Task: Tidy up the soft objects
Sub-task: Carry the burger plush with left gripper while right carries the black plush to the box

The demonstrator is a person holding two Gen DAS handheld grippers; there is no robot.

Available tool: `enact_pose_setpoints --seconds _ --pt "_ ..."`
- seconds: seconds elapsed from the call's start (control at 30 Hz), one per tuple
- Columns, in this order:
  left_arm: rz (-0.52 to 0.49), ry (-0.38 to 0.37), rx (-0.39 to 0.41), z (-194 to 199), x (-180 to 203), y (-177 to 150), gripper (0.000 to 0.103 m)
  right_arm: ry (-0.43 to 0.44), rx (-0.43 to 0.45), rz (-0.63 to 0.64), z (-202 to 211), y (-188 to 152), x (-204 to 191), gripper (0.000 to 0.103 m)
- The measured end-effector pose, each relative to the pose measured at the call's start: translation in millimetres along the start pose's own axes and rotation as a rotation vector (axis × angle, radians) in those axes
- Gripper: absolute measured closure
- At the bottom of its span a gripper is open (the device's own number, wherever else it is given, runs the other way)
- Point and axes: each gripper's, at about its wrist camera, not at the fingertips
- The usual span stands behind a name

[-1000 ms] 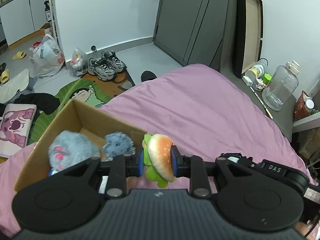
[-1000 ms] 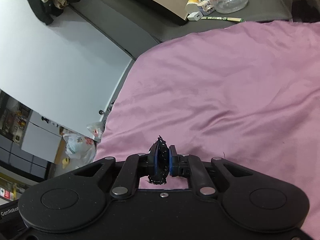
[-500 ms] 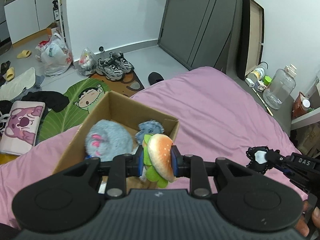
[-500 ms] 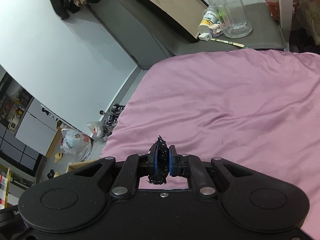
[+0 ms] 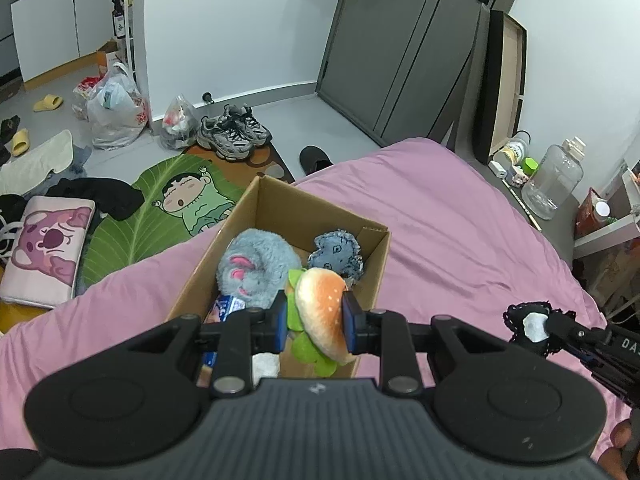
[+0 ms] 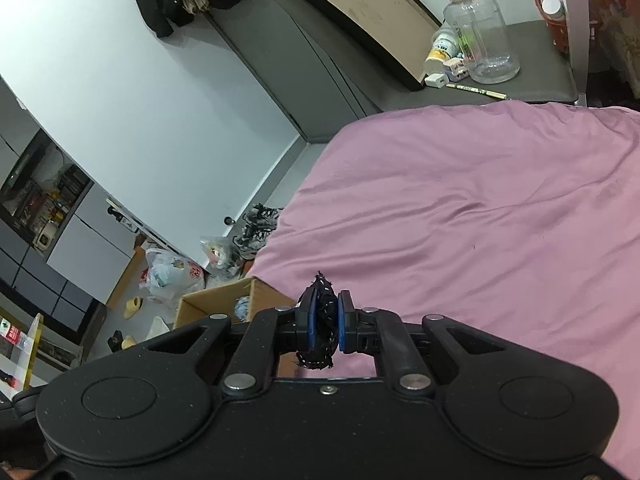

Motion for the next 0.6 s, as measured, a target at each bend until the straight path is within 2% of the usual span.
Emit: enact_pose_setpoints --seconds 0.33,0.6 --pt "-0.013 -0.035 0.008 8.5 -28.5 -3.1 0.077 0.025 0.024 0.093 12.6 -7.0 -40.8 0.093" --pt "0.001 -0.030 0.008 4.6 -53.3 2.7 0.077 0.029 0.021 0.141 7.5 -10.2 -63.4 0.093"
Point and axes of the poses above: each gripper's, at about its wrist camera, not at the fingertips, and z roughly against the way its jaws point, x to its right, y to its top, and after that the axes turned 5 degrees about z, right-handed
